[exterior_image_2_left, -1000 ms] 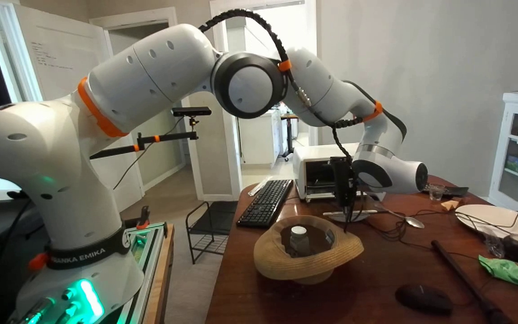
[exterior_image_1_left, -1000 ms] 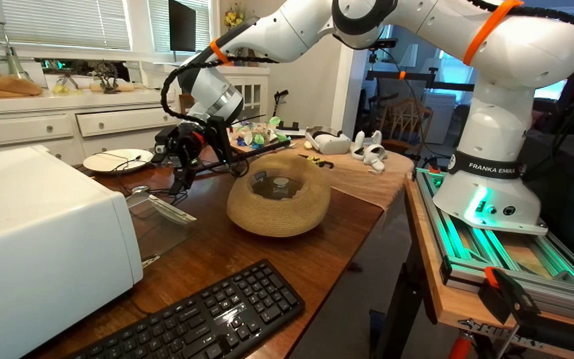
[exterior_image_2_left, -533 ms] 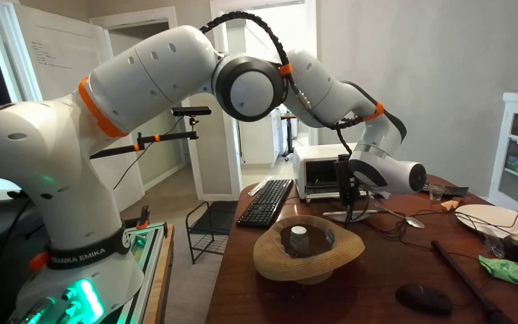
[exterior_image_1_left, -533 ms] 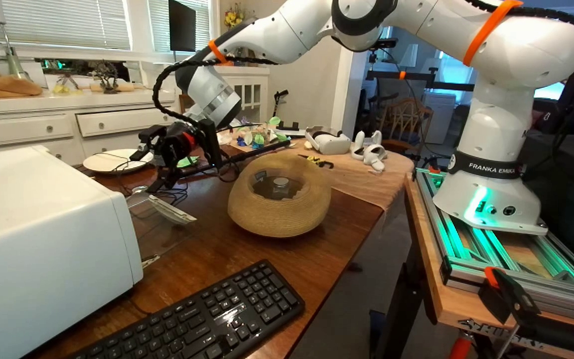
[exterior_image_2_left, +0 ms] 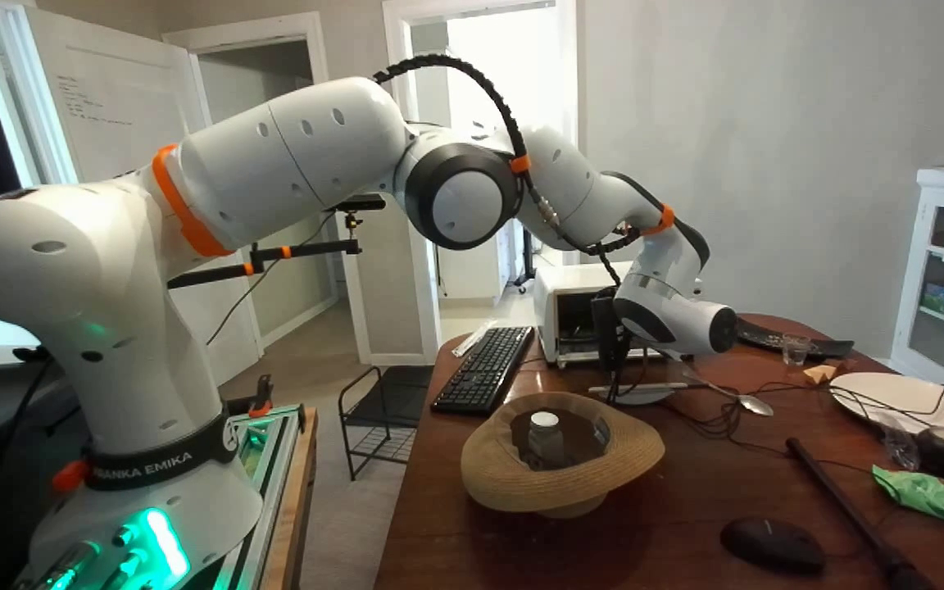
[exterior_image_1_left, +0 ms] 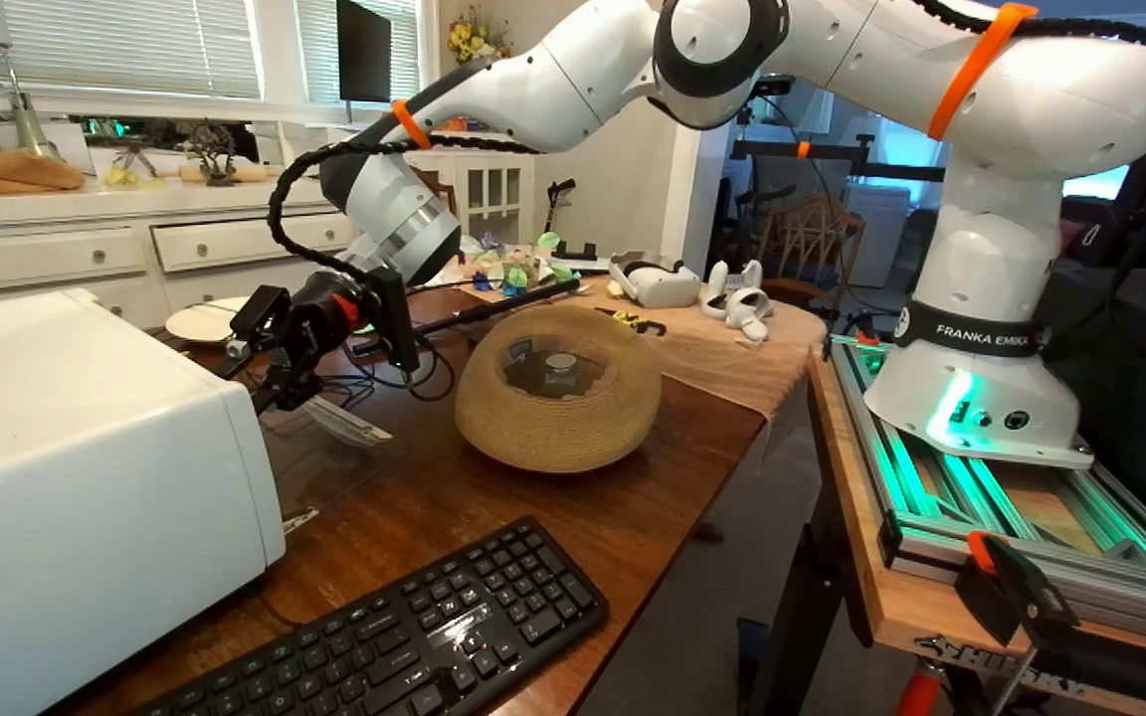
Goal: Remove the black pot from the microwave and put it on the white plate
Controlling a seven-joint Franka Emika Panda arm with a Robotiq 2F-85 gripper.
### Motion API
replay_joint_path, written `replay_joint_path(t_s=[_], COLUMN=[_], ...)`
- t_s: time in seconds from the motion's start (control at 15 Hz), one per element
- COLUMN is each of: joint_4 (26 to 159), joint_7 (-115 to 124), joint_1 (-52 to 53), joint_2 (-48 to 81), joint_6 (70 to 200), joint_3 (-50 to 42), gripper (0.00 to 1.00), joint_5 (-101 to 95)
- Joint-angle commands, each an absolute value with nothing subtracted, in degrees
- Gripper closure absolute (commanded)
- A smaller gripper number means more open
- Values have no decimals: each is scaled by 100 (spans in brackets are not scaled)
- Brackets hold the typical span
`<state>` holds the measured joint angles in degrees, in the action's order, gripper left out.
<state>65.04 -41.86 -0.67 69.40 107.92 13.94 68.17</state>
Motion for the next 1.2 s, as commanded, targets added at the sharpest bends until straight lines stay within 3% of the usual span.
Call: replay_joint_path(t_s=[0.0,0.07,0.27,0.8,1.07,1.13], joint_4=[6012,5937,5662,4846,4424,4318], joint_7=[-4391,-4445,-4475,-4437,-4473,-4465], joint_1=[79,123,251,480,551,562], joint_2=[7304,7359,7568,8174,8454,8518], joint_6=[11122,11229,11444,11743,11752,11741], joint_3=[1510,1530,1562,1664,1801,1824], gripper=[52,45,40,57,70,67], joint_5=[7067,7089,7084,7003,7011,7009])
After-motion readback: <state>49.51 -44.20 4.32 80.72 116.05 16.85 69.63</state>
